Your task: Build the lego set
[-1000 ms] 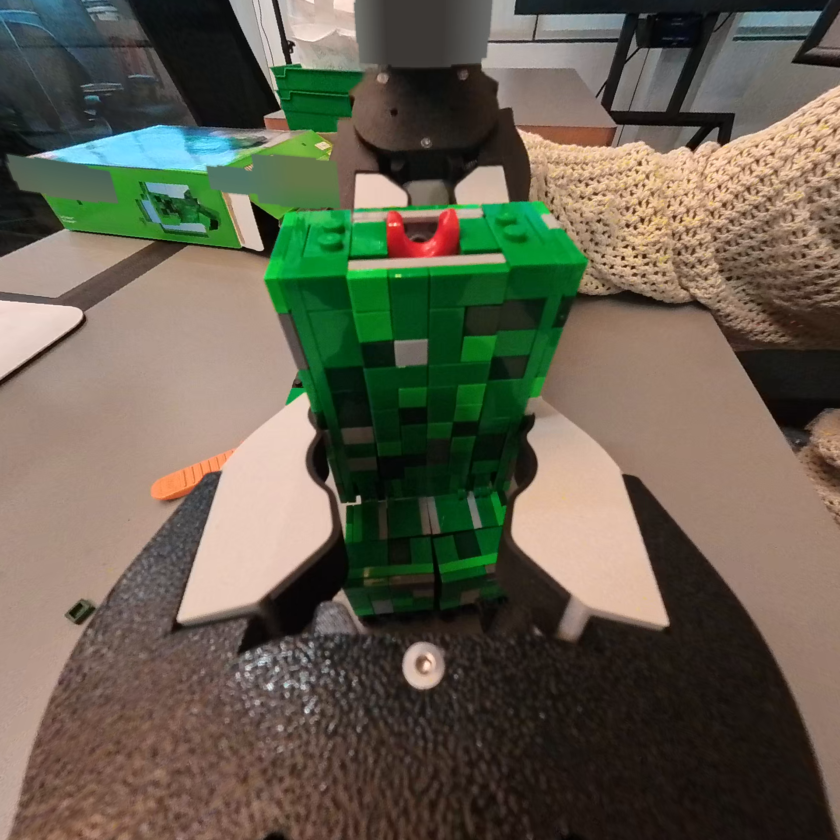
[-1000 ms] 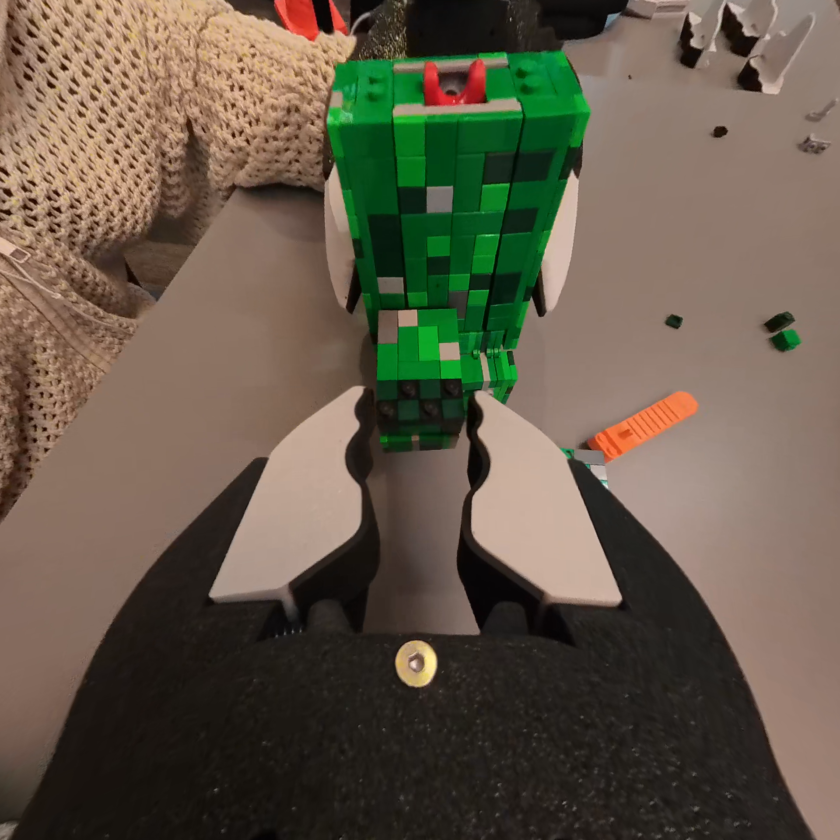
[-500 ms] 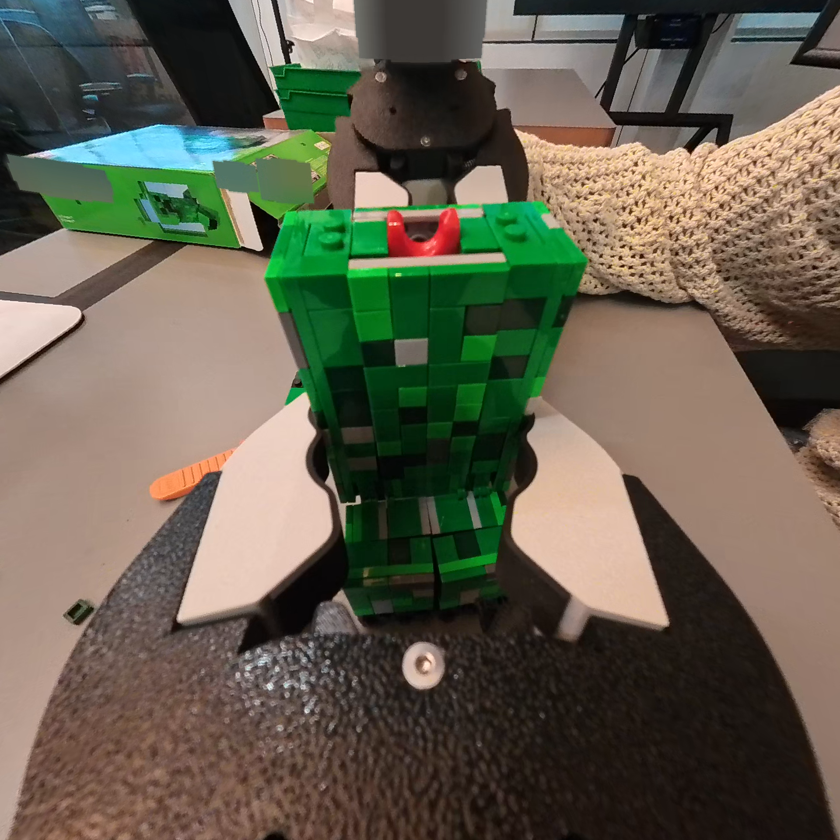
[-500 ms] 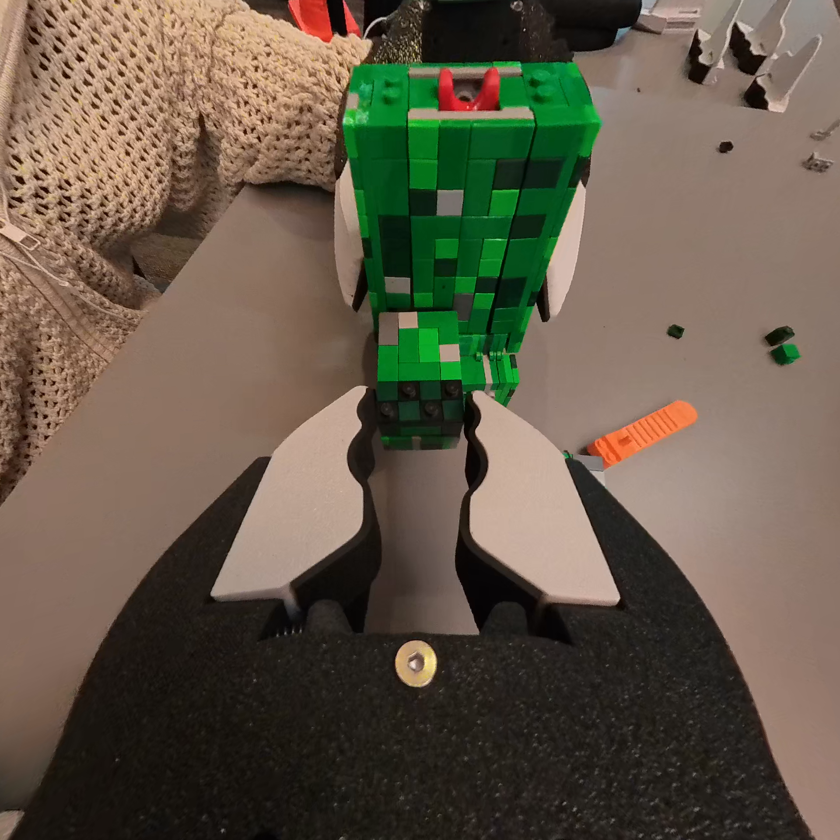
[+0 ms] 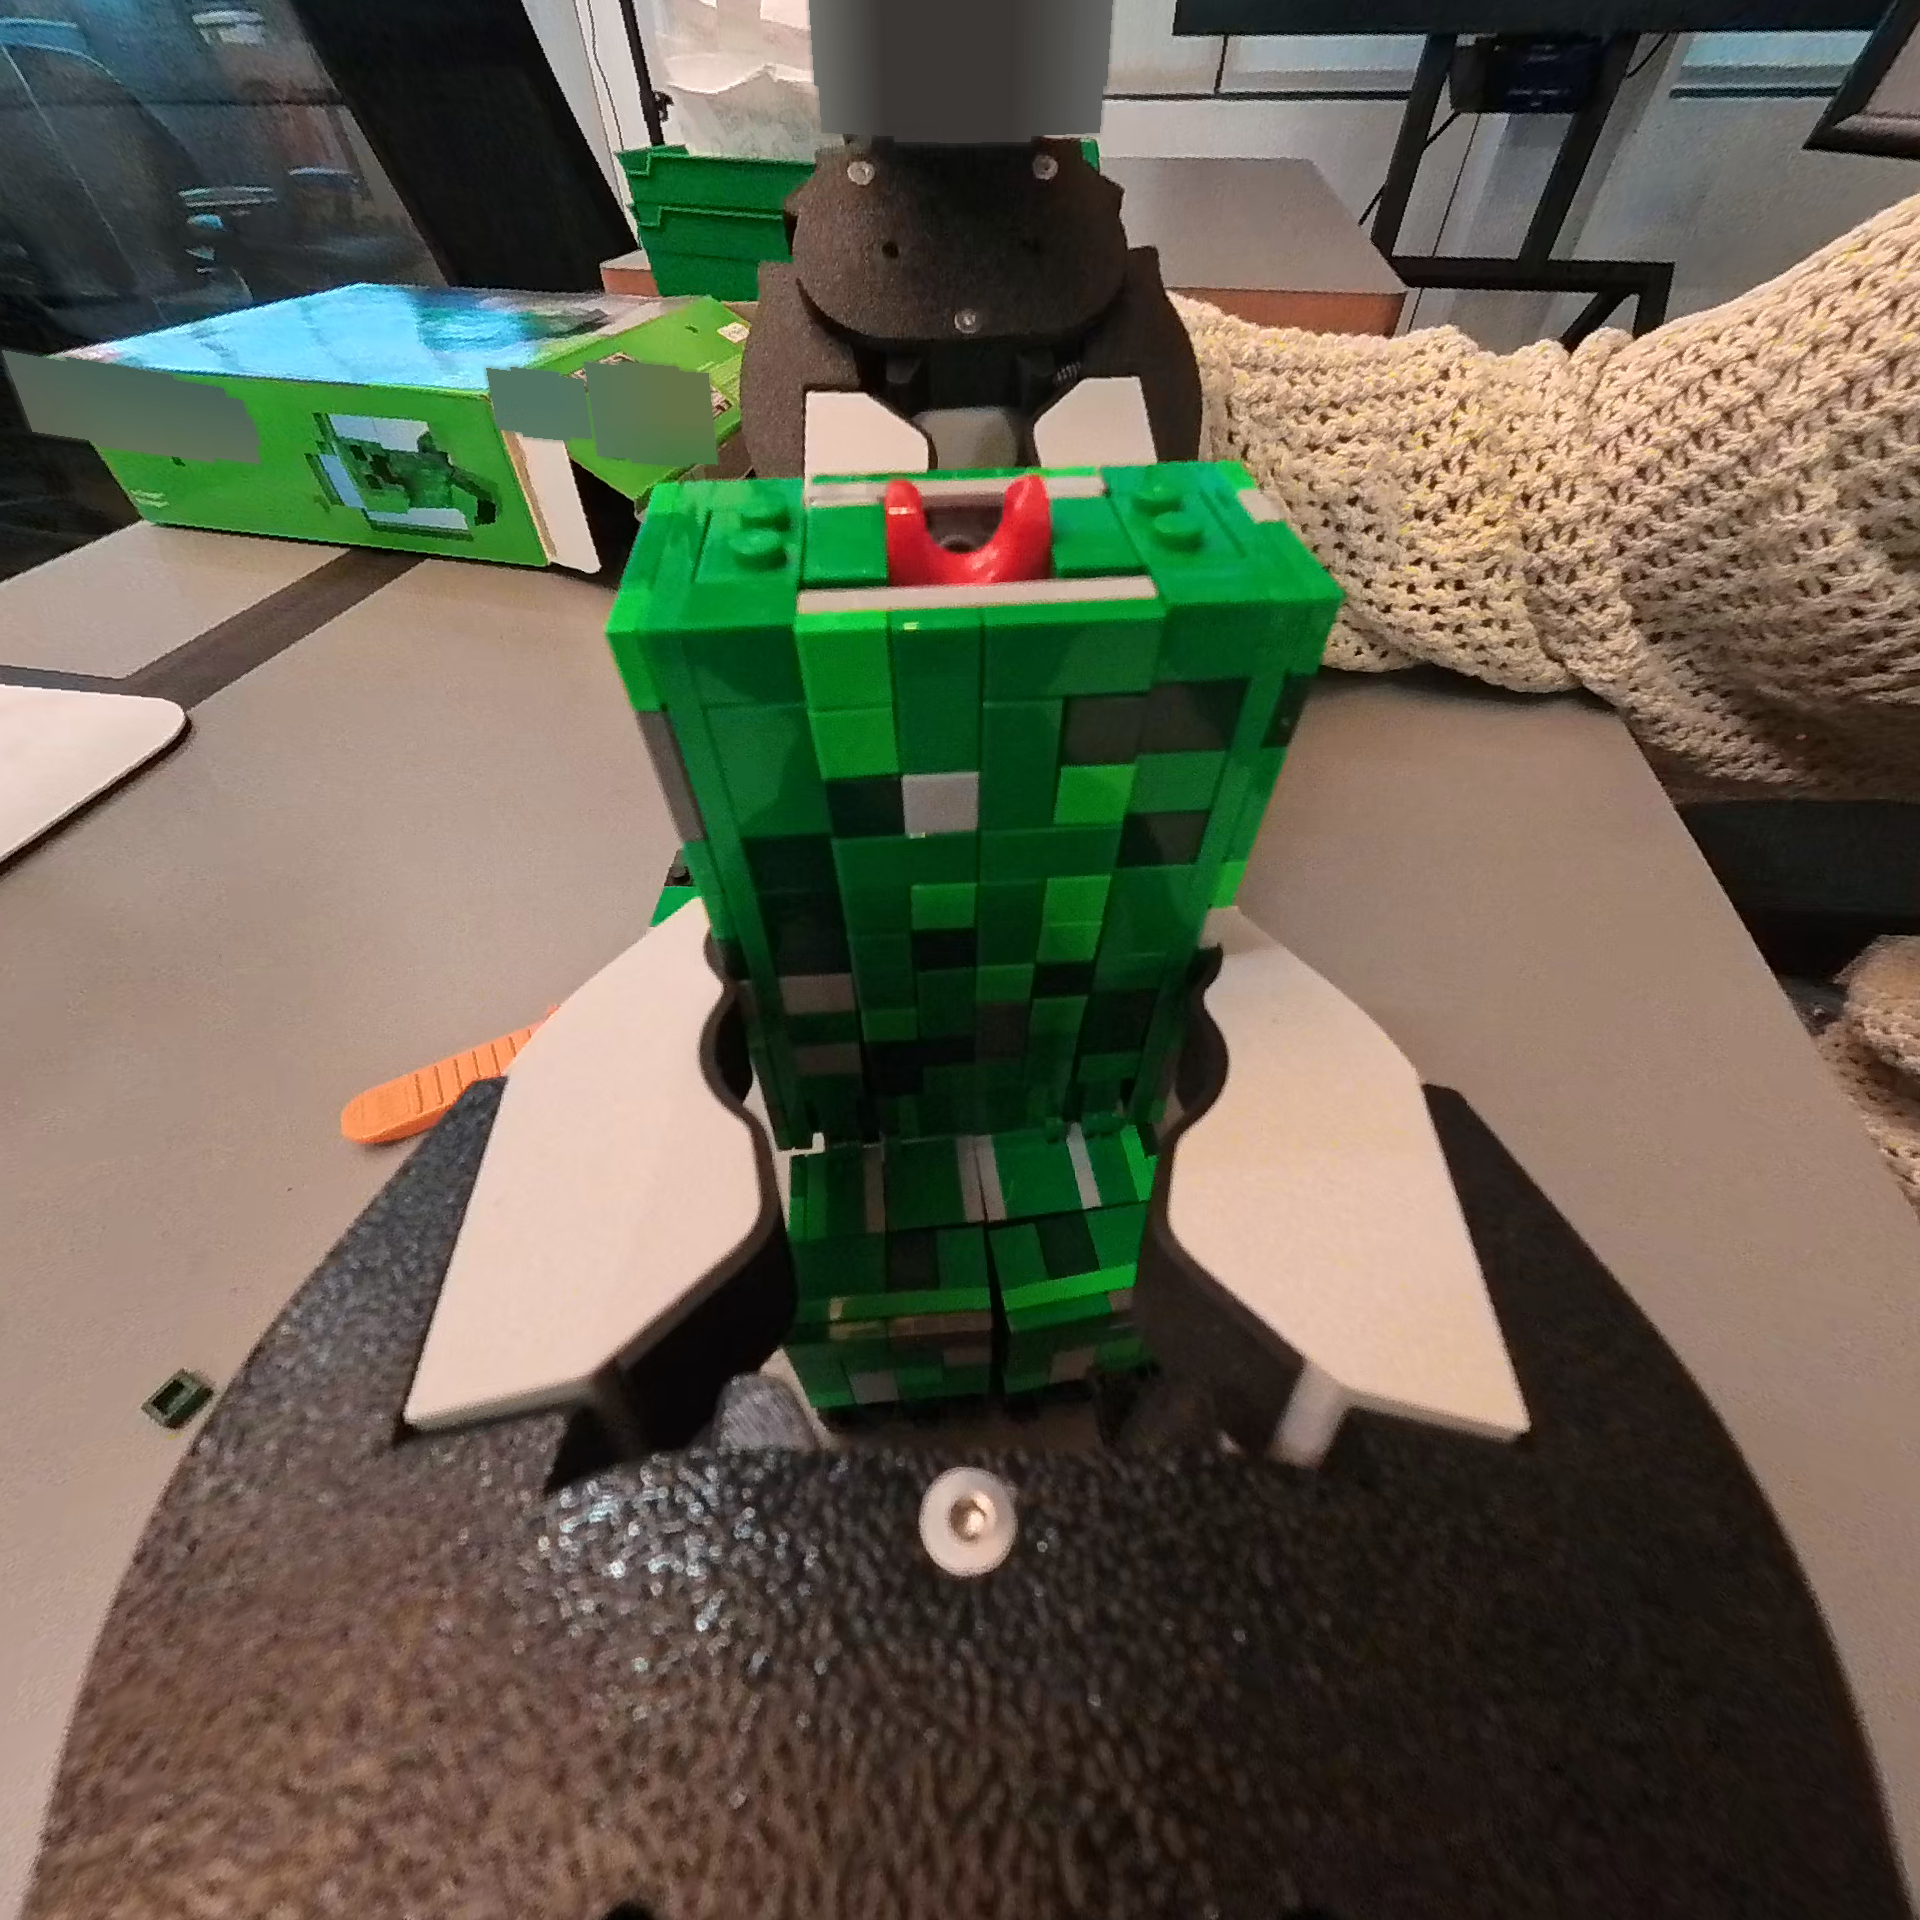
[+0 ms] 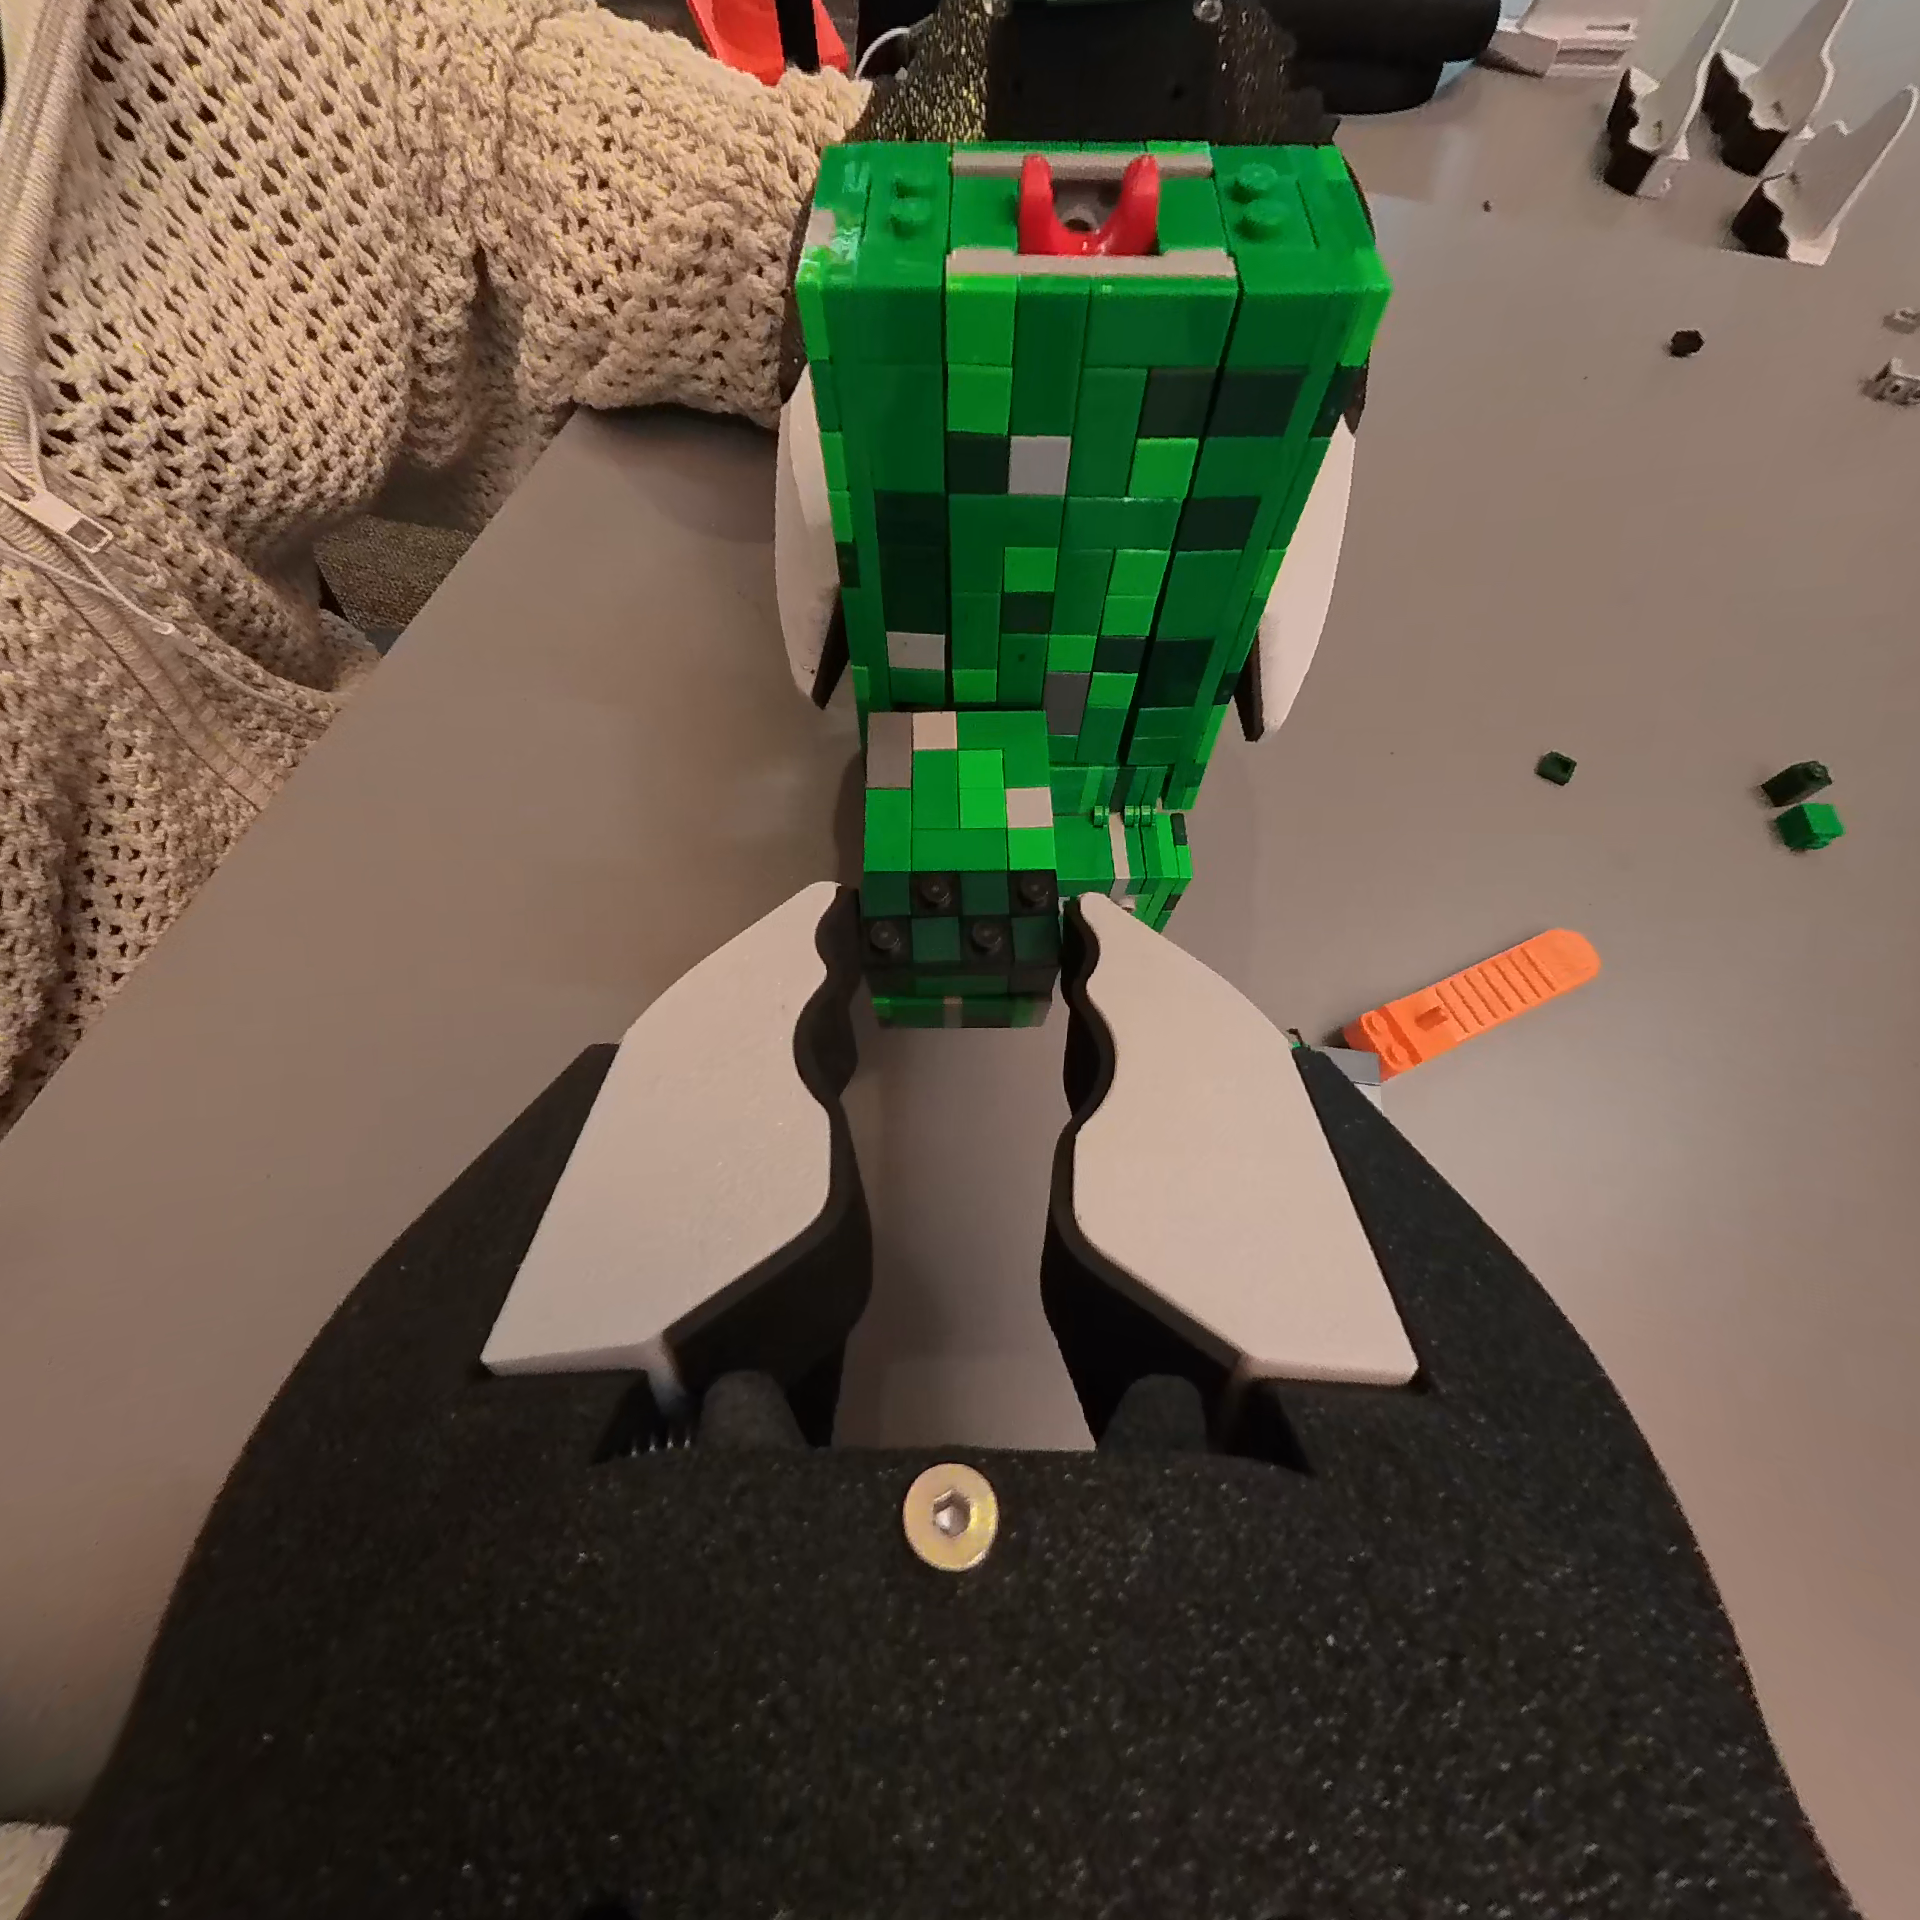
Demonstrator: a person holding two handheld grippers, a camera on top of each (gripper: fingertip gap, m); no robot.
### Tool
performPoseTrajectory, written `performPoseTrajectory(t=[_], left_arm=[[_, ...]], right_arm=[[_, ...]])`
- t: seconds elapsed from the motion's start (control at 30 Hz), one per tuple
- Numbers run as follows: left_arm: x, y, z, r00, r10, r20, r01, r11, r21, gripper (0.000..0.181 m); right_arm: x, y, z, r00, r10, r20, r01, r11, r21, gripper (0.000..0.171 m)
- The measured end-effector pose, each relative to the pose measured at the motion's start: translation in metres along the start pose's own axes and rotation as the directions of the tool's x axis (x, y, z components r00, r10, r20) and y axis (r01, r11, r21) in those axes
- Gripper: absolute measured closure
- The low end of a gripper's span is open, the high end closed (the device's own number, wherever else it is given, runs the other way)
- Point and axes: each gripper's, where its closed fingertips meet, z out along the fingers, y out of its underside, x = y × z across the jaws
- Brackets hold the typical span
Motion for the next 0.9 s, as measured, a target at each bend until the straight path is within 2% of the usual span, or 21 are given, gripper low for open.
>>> performPoseTrajectory(t=[0.13, 0.3, 0.43, 0.5, 0.6, 0.63, 0.7, 0.8, 0.87, 0.9], left_arm=[[0.000, 0.000, 0.000, 1.000, 0.000, 0.000, 0.000, 1.000, 0.000, 0.100], [0.000, 0.000, 0.000, 1.000, -0.001, 0.001, 0.001, 1.000, 0.000, 0.100], [0.000, 0.000, 0.000, 1.000, -0.003, 0.004, 0.003, 1.000, 0.002, 0.100], [0.000, 0.000, 0.000, 1.000, -0.005, 0.007, 0.005, 1.000, 0.002, 0.100], [-0.001, 0.000, 0.000, 1.000, -0.007, 0.015, 0.007, 1.000, 0.002, 0.100], [-0.001, 0.000, 0.000, 1.000, -0.008, 0.020, 0.008, 1.000, 0.002, 0.101], [-0.001, 0.000, 0.000, 1.000, -0.010, 0.028, 0.010, 1.000, 0.001, 0.100], [-0.002, 0.001, 0.000, 0.999, -0.015, 0.041, 0.014, 1.000, 0.002, 0.100], [-0.002, 0.001, 0.001, 0.999, -0.018, 0.049, 0.018, 1.000, 0.003, 0.101], [-0.002, 0.001, 0.001, 0.999, -0.019, 0.051, 0.018, 1.000, 0.004, 0.100]], right_arm=[[0.000, 0.000, 0.000, 1.000, -0.005, -0.006, 0.005, 1.000, -0.003, 0.133], [0.003, -0.001, -0.003, 0.999, -0.014, -0.041, 0.014, 1.000, -0.003, 0.115], [0.007, -0.005, -0.015, 0.983, -0.016, -0.183, 0.014, 1.000, -0.012, 0.094], [0.010, -0.001, -0.019, 0.938, -0.092, -0.336, 0.068, 0.994, -0.080, 0.087], [0.011, 0.007, -0.023, 0.780, -0.274, -0.563, 0.167, 0.958, -0.235, 0.076], [0.011, 0.006, -0.025, 0.695, -0.349, -0.628, 0.209, 0.934, -0.288, 0.072], [0.009, 0.003, -0.028, 0.496, -0.496, -0.713, 0.270, 0.868, -0.416, 0.074], [0.001, 0.000, -0.020, 0.255, -0.671, -0.697, 0.297, 0.740, -0.604, 0.081], [-0.003, -0.005, -0.012, 0.133, -0.753, -0.644, 0.317, 0.648, -0.692, 0.091], [-0.002, -0.006, -0.009, 0.099, -0.781, -0.616, 0.320, 0.611, -0.724, 0.093]])
